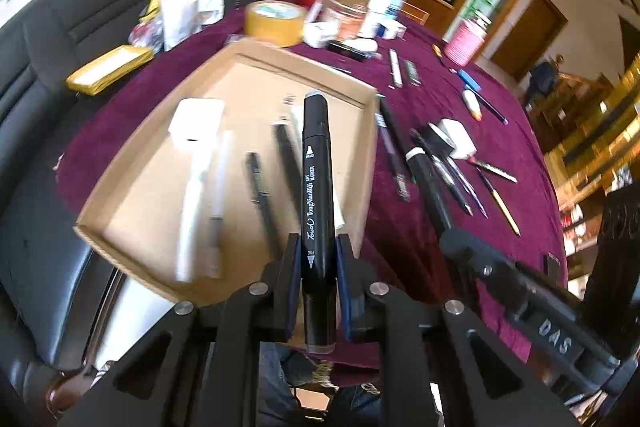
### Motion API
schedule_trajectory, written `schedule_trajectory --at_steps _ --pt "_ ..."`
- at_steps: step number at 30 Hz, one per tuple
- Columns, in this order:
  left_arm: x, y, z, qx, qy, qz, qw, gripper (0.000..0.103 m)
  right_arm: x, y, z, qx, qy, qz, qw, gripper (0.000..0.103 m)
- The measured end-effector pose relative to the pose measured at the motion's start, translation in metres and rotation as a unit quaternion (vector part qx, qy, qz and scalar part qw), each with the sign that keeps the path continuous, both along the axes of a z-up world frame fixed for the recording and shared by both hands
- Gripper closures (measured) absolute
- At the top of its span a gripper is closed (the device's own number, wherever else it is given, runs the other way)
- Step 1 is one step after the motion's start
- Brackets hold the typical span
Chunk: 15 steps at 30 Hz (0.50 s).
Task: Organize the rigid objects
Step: 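Carry both black markers over the cardboard tray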
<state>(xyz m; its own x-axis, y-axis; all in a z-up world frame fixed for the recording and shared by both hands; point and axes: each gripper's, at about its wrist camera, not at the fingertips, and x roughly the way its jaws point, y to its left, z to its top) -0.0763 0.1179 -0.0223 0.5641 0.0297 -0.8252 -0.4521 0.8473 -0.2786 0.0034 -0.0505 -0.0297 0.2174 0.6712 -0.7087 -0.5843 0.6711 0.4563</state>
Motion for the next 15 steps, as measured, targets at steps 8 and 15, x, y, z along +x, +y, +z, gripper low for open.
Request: schedule_trajectory --at_steps 8,15 --pt "-0.008 0.048 -0.022 -0.04 0.01 0.041 0.9983 0.089 -0.007 0.058 -0.012 -0.013 0.002 0.039 0.999 0.087" --pt "-0.006 0.055 -0.03 -0.049 0.002 0.04 0.998 0.089 0.002 0.09 -0.033 -0.037 0.018 0.051 0.998 0.087"
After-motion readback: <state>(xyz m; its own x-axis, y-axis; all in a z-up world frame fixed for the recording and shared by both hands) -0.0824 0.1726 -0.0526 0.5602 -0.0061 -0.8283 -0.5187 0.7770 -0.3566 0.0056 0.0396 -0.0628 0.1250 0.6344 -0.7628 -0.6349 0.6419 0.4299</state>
